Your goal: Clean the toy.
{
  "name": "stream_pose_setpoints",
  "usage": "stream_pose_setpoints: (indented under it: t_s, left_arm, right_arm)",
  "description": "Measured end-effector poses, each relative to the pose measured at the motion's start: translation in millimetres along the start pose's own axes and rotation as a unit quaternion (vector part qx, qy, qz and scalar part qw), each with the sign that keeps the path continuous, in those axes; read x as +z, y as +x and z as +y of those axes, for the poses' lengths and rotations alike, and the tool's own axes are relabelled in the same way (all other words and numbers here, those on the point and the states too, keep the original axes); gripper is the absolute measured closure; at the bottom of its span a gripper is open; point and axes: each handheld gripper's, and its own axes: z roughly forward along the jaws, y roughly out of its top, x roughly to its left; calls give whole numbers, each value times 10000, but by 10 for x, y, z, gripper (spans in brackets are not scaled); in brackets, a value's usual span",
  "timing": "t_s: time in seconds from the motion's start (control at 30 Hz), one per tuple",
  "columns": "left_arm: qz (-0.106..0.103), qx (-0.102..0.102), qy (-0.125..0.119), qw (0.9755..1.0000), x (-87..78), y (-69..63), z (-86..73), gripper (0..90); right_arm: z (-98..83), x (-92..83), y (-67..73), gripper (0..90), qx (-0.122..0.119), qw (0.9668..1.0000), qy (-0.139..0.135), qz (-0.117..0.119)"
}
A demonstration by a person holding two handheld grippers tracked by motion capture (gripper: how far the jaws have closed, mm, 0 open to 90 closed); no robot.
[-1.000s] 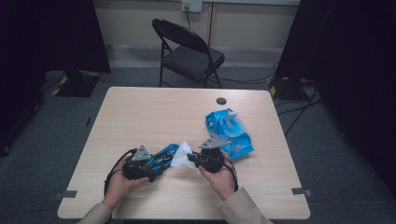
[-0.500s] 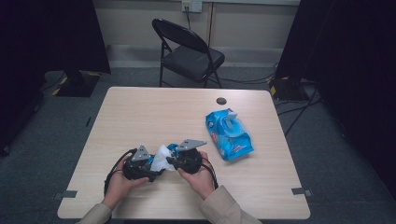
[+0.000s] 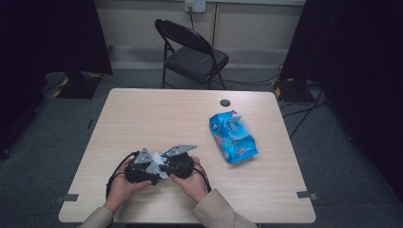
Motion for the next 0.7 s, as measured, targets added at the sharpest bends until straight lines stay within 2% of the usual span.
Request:
stream_pose_setpoints:
  t_s: [0.07,0.17,0.2,0.33,0.7]
  left_arm:
    - [2,1,0,10000,0,0,0,240]
    - [-2,-17,-13,10000,1,-2,-1,240]
    - [-3,-18,-13,10000,1,-1,-1,240]
    - [-10,-18,-19,10000,2,0,-1,240]
    - [-1,-10,-21,10000,1,-2,-2,242]
  right_arm:
    - [10,33,12,832,-64,9999,71,60]
    - [33,44,-1,831,10,9998,166,127]
    - [41,53,5,832,-44,9997,191,132]
    - [55,70,49,835,-262,9993,280,32]
    - [35,58,85,837,-404,9988,234,-135]
